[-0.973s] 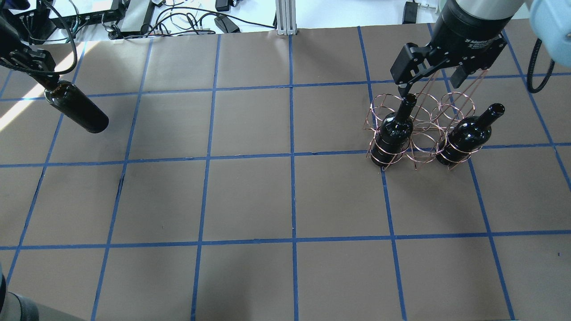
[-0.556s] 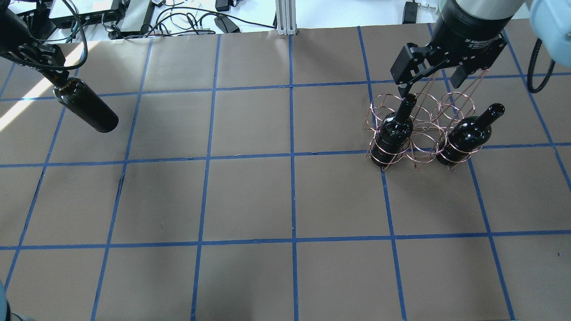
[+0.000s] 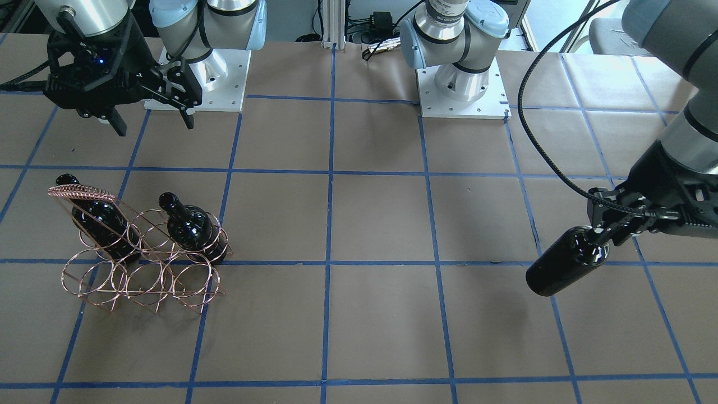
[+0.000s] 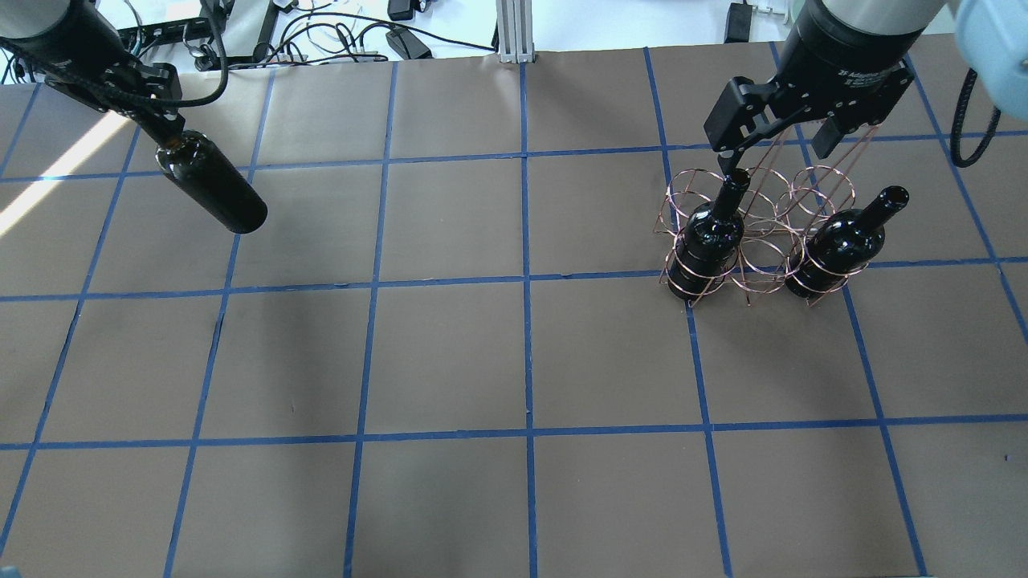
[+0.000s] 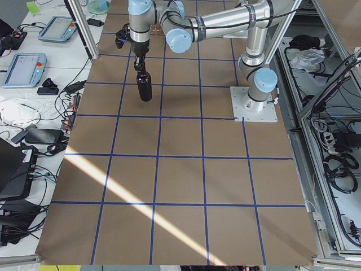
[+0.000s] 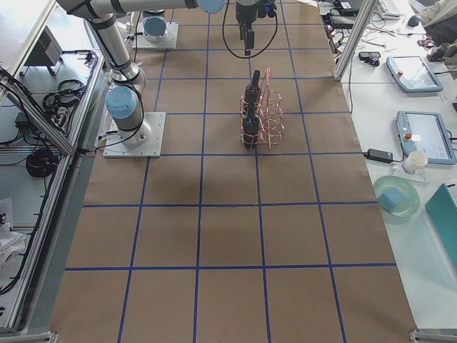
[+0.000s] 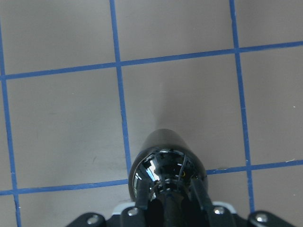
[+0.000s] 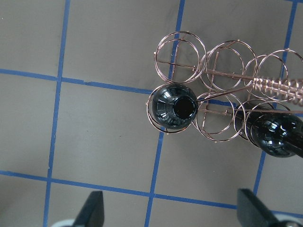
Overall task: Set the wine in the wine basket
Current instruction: 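Carry the upright bottle with the left gripper toward the table center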
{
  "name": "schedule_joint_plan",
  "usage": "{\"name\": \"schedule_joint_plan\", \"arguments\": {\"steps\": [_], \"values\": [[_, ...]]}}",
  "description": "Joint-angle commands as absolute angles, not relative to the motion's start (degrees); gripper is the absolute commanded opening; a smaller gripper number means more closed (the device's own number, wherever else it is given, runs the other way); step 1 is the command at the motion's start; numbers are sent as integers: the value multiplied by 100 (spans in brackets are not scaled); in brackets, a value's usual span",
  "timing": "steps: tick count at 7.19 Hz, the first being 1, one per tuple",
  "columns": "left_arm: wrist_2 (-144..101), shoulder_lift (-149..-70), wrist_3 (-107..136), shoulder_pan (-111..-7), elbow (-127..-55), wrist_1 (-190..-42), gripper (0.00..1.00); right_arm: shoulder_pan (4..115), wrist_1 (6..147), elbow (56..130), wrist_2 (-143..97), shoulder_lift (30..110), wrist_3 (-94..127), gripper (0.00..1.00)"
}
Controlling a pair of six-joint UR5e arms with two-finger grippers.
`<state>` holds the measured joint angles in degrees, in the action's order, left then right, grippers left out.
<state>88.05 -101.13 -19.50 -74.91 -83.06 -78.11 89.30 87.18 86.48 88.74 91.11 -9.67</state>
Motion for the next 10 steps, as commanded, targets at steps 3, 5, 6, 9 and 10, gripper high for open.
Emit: {"name": "schedule_joint_plan", "arguments": {"steps": [3, 5, 6, 9, 10], "values": [[8780, -9687, 19, -8488, -9112, -7726, 0, 8930, 8710, 8648, 8903, 9114, -967, 100], [8798, -9414, 1311, -9425, -9657, -7517, 0, 8930, 8719, 8648, 8903, 9114, -976, 100], [8946, -9500, 2162, -9979, -9729, -7323, 0, 8930, 8719, 8648, 8903, 9114, -967, 100], [9053, -9405, 2813, -10941, -10088, -7277, 0, 8938, 8710, 8648, 8903, 9123, -967, 100], [9061, -9361, 2813, -10951, -10168, -7277, 0, 8930, 8710, 8648, 8903, 9123, -967, 100]]}}
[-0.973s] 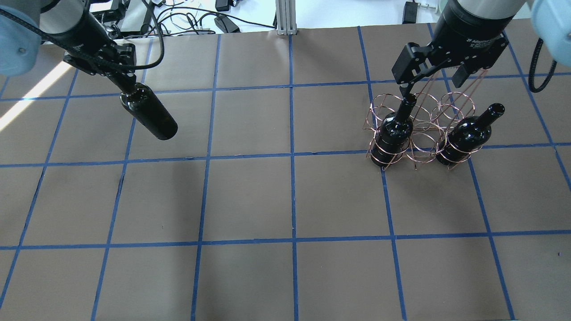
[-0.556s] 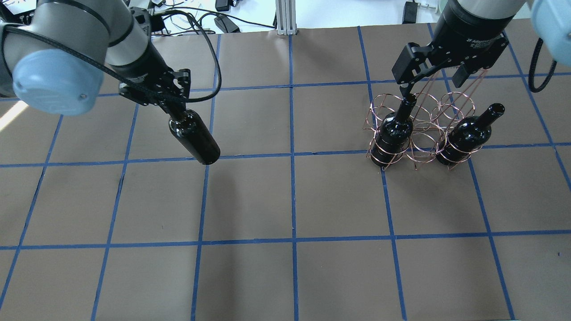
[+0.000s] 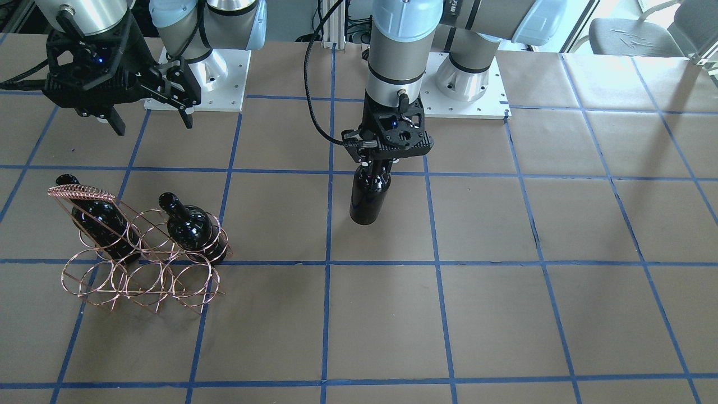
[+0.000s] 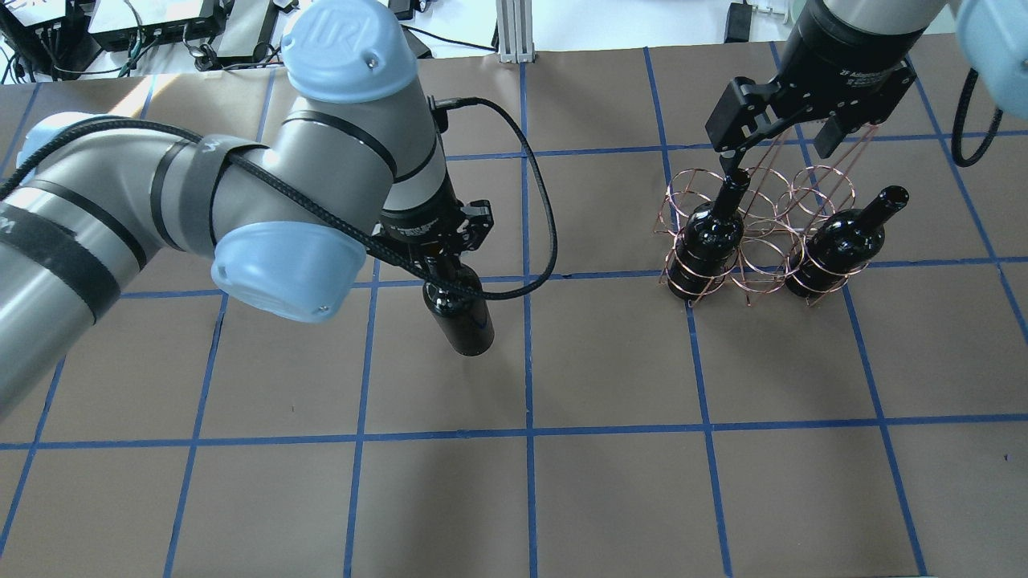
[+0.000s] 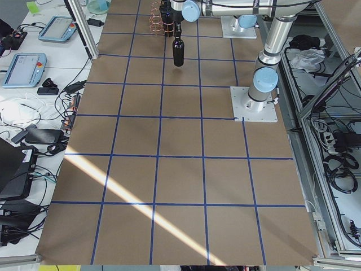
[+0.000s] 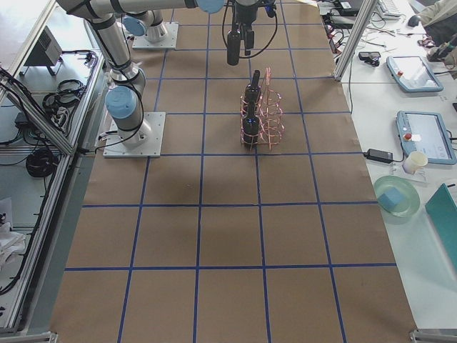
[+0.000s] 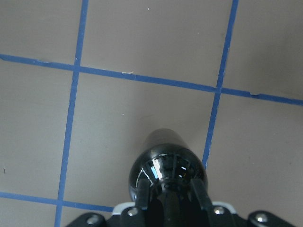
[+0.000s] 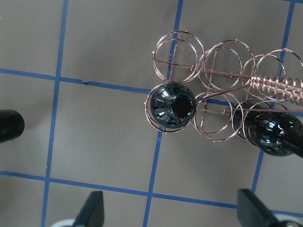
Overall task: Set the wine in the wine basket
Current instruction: 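Carry the upright bottle with the left gripper toward the table center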
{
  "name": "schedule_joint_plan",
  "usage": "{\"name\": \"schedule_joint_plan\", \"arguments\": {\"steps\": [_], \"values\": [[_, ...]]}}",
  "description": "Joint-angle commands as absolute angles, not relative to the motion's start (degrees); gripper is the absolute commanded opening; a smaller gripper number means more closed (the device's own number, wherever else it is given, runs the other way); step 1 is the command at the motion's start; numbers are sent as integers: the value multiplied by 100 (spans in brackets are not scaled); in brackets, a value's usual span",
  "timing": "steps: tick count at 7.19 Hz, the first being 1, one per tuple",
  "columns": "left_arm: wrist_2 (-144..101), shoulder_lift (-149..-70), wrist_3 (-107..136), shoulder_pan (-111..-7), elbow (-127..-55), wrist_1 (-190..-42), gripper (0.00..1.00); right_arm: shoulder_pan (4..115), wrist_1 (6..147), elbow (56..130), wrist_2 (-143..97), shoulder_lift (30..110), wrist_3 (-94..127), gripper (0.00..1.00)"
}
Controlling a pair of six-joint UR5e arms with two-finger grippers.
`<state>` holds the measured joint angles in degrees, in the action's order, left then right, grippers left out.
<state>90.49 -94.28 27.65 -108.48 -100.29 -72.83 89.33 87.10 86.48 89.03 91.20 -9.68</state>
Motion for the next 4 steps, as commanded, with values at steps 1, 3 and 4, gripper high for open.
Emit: {"name": "schedule_joint_plan", "arguments": {"steps": [1, 3, 4], "values": [[9244, -9386, 2856, -11003, -10195, -7277, 0, 8930, 8710, 8648, 8903, 9123, -967, 100], [9281, -9439, 2865, -11021, -10187, -7269, 0, 8930, 8710, 8648, 8903, 9123, -967, 100], [9264, -9448, 2865, -11021, -10187, -7269, 0, 8930, 8710, 8648, 8903, 9123, -967, 100]]}}
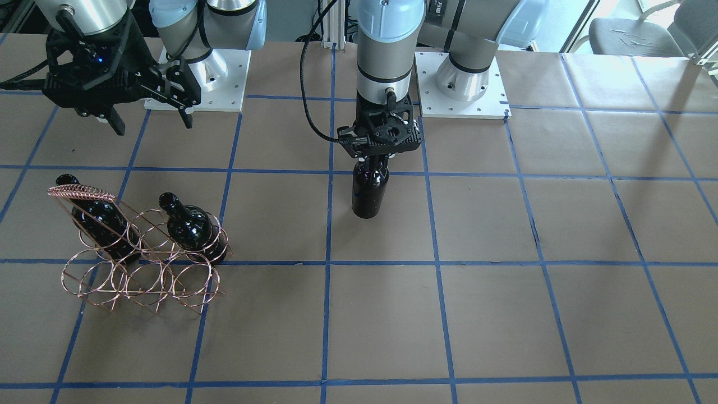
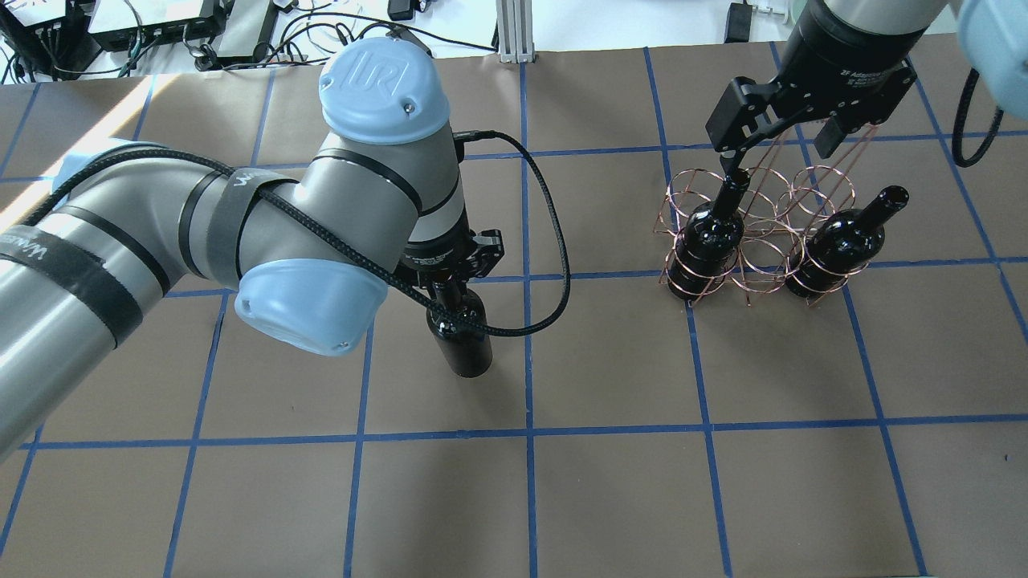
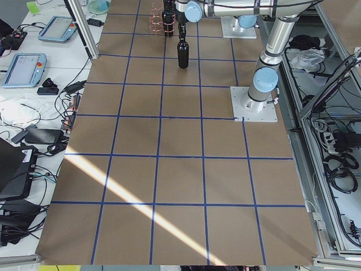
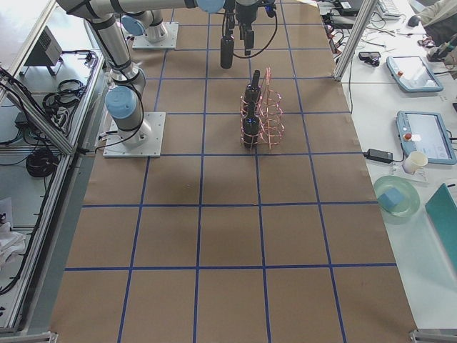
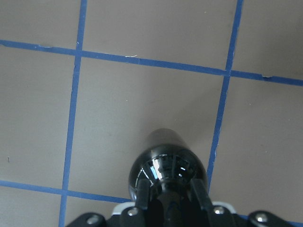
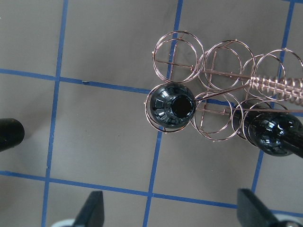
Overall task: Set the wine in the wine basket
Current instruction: 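Set the bottle upright on the table and open the left gripper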
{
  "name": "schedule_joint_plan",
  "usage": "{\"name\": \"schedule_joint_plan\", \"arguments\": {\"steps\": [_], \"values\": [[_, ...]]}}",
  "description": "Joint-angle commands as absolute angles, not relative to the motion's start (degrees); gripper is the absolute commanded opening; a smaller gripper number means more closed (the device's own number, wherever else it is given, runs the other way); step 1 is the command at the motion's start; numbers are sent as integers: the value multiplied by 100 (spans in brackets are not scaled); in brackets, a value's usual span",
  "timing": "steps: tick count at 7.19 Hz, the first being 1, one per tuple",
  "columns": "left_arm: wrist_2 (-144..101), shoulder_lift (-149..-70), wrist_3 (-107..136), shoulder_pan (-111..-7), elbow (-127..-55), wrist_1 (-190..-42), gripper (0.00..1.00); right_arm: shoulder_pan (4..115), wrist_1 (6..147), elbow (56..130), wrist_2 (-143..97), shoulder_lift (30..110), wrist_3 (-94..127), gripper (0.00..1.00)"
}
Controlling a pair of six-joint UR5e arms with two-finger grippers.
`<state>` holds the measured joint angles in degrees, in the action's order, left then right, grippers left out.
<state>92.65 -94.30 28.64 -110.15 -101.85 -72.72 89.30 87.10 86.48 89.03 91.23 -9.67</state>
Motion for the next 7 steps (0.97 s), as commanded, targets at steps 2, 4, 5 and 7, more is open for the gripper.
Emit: {"name": "schedule_joint_plan", "arguments": {"steps": [2, 4, 5, 7], "values": [[9264, -9483, 2857, -11030, -10195, -7269, 0, 8930, 8710, 8648, 8903, 9114, -967, 100], [9246, -9519, 2883, -11065, -10187, -7269, 0, 8930, 8719, 8648, 8903, 9123, -975, 100], [9263, -9527, 2883, -11065, -10187, -7269, 0, 8930, 8719, 8648, 8903, 9123, -976, 100], [9299, -9501, 2822, -11065, -10187, -7277, 76, 8930, 8719, 8648, 8912, 9123, -976, 100]]}}
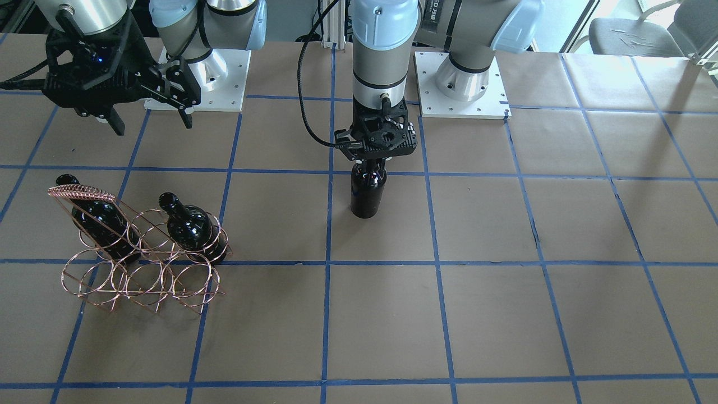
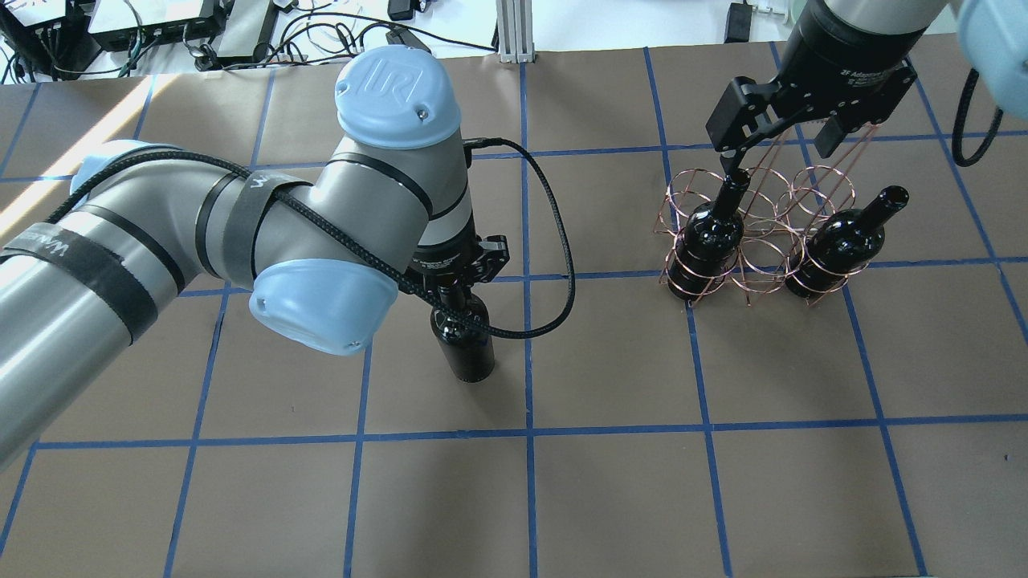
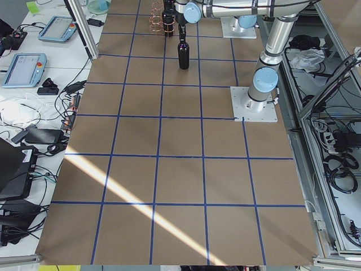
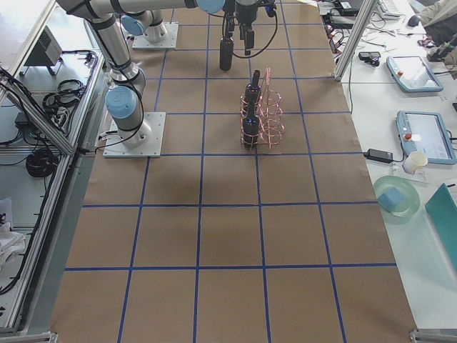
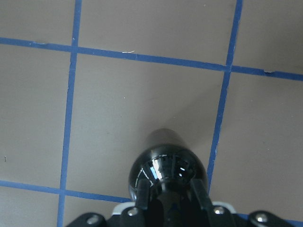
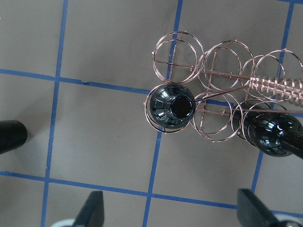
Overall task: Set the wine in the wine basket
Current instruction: 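Set the bottle upright on the table and open the left gripper, then raise the left gripper away from the standing bottle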
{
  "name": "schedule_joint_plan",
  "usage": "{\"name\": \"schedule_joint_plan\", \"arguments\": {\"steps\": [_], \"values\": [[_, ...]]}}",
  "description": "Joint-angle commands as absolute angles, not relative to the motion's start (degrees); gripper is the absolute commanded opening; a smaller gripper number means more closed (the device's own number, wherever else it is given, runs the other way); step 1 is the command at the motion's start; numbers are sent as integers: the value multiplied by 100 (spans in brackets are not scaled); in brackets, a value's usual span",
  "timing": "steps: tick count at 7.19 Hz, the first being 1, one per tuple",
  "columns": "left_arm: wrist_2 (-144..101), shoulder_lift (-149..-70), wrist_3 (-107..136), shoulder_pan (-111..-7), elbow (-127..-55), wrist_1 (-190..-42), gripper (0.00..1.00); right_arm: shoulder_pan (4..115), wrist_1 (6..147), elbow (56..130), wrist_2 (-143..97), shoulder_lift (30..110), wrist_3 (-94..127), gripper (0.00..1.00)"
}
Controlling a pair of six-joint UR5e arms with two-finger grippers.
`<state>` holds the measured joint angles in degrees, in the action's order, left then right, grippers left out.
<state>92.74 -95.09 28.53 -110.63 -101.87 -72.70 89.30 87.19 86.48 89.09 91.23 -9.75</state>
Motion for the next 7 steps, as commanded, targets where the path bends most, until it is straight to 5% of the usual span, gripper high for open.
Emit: {"name": "schedule_joint_plan", "arguments": {"steps": [1, 3, 7], "values": [[9290, -9492, 2813, -11065, -10187, -7277, 84, 8930, 8710, 8648, 8912, 9123, -976, 100], [9299, -9361, 2717, -10908, -10038, -7234, 100, 8930, 8710, 8648, 8903, 9123, -976, 100], [8881, -9308, 1887, -9777, -8469, -8170, 100, 8938, 8675, 8631, 8903, 9298, -993, 100]]}}
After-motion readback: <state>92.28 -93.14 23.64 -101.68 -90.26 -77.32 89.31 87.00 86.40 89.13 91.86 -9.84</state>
